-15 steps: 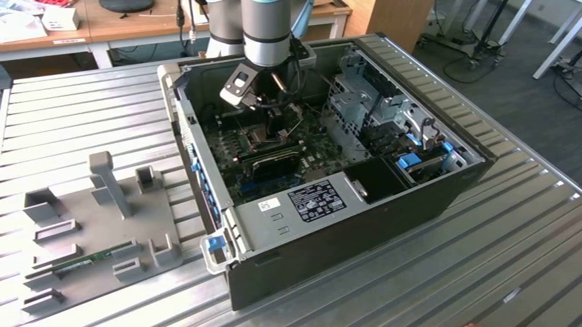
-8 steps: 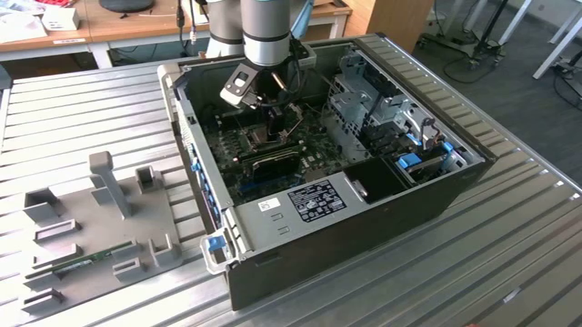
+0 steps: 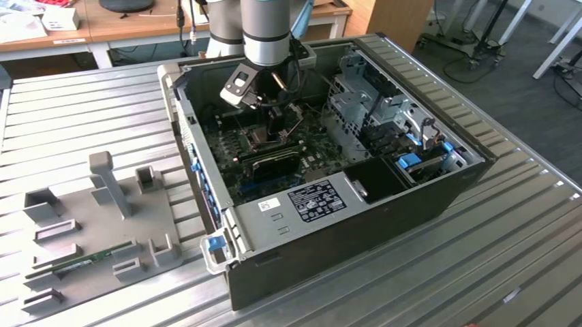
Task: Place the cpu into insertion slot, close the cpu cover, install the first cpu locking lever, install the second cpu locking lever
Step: 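Place the cpu into insertion slot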
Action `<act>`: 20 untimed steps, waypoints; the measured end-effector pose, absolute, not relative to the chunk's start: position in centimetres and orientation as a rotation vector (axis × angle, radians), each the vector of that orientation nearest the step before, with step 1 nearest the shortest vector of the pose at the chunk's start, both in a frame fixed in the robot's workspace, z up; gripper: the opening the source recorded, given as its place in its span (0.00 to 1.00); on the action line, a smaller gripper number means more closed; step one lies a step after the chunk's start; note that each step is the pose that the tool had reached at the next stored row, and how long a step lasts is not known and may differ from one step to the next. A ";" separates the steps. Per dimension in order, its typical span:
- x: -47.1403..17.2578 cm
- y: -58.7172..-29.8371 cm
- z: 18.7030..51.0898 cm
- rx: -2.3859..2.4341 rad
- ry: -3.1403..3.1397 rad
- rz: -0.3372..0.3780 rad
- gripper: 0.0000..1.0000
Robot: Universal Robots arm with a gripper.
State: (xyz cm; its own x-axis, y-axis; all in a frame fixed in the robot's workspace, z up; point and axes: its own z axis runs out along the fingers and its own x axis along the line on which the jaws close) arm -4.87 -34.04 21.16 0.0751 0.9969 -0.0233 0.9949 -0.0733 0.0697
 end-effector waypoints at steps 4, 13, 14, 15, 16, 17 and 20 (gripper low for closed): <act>-4.9 -34.0 21.2 2.252 2.091 0.045 0.53; -4.9 -34.0 21.2 2.250 2.089 0.041 0.53; -4.9 -34.0 21.2 2.250 2.089 0.041 0.53; -4.9 -34.0 21.2 2.250 2.089 0.041 0.53; -4.9 -34.0 21.2 2.250 2.089 0.040 0.53; -4.9 -34.0 21.2 2.249 2.089 0.040 0.53; -4.9 -34.0 21.2 2.249 2.088 0.039 0.45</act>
State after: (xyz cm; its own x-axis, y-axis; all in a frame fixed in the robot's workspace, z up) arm -4.87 -34.04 21.16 0.0751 0.9967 -0.0309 0.9949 -0.0728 0.0702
